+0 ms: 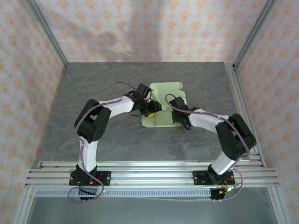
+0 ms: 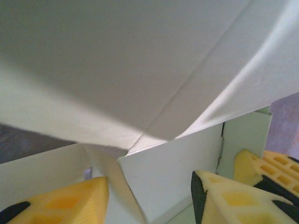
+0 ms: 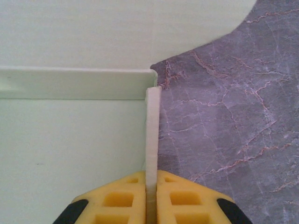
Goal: Fold the paper box
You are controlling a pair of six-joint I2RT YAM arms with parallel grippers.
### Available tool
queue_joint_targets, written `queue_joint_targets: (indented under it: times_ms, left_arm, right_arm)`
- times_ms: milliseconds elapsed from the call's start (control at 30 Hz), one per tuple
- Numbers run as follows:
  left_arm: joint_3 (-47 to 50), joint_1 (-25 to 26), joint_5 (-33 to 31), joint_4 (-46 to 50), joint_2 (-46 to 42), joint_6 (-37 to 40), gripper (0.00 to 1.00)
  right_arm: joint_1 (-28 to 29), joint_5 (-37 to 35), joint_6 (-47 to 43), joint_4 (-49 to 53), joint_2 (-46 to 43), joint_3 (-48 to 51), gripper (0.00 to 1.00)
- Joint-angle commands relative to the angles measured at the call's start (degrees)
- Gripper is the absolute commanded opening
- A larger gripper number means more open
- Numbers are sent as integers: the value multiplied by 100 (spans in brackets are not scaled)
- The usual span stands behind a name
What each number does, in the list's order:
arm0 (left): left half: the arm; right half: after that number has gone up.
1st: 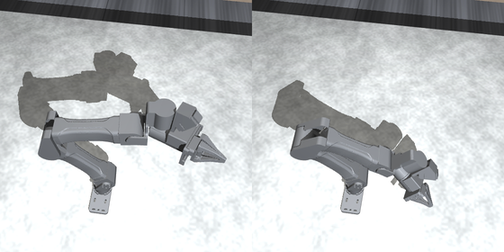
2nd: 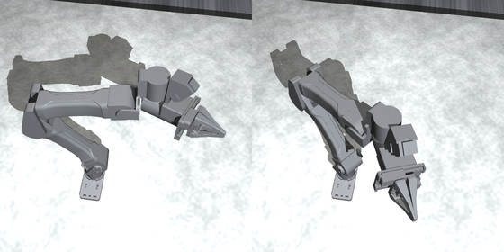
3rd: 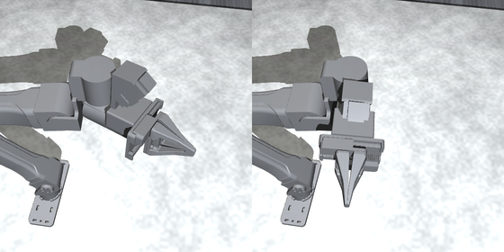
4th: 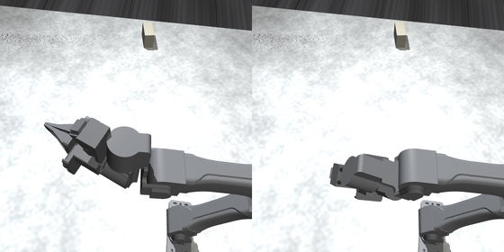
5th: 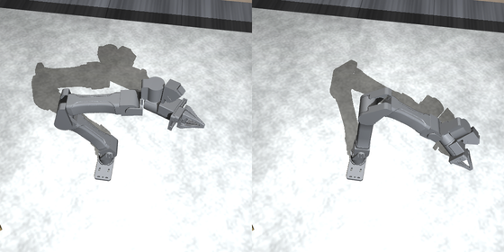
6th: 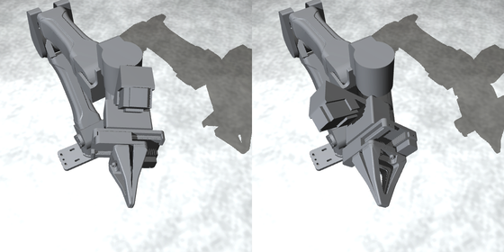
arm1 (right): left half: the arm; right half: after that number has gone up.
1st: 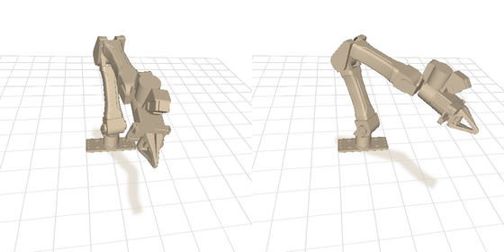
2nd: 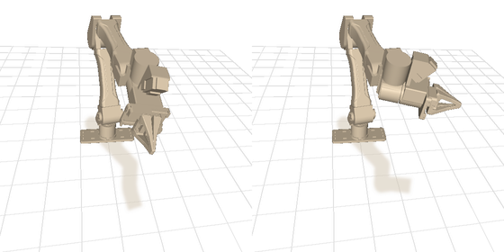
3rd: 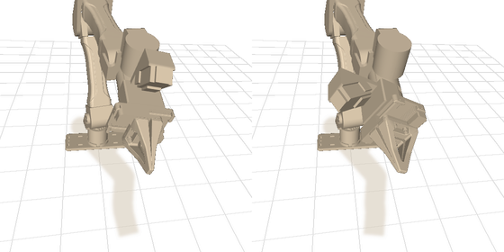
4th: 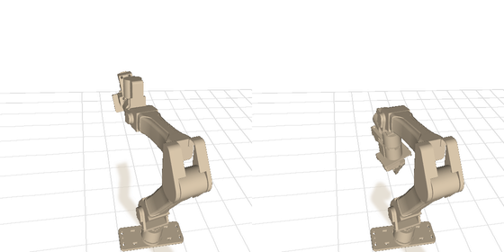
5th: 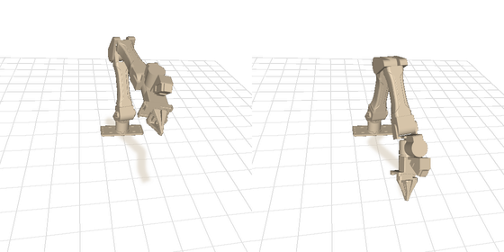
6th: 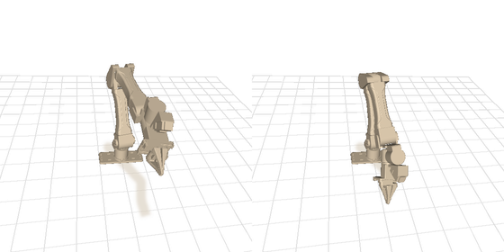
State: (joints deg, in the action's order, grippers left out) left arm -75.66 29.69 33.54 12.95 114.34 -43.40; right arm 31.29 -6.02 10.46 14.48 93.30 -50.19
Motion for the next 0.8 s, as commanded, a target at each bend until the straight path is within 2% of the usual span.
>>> queue_joint_targets:
  times_ms: [0, 100, 233, 400, 567, 767]
  left_arm:
    - [147, 22, -708, 644, -928, 486, 57]
    - [432, -37, -1131, 906, -1566, 647, 64]
    - [896, -260, -1396, 970, -2170, 680, 72]
    - [1782, -897, -1412, 564, -2689, 465, 78]
    - [2438, -1620, -974, 91, -2635, 255, 79]
    - [2717, -1862, -841, -235, -2381, 218, 79]
  right_arm:
    - [-13, -170, 53, 65, -126, 54, 11]
    - [-16, -232, 54, 103, -128, 50, 11]
    - [-13, -255, 80, 125, -128, 23, 11]
    - [-15, -266, 104, 154, -253, -8, 10]
    - [-52, -193, 80, 157, -501, 10, 7]
    - [-156, 153, 205, 18, -883, 95, 3]
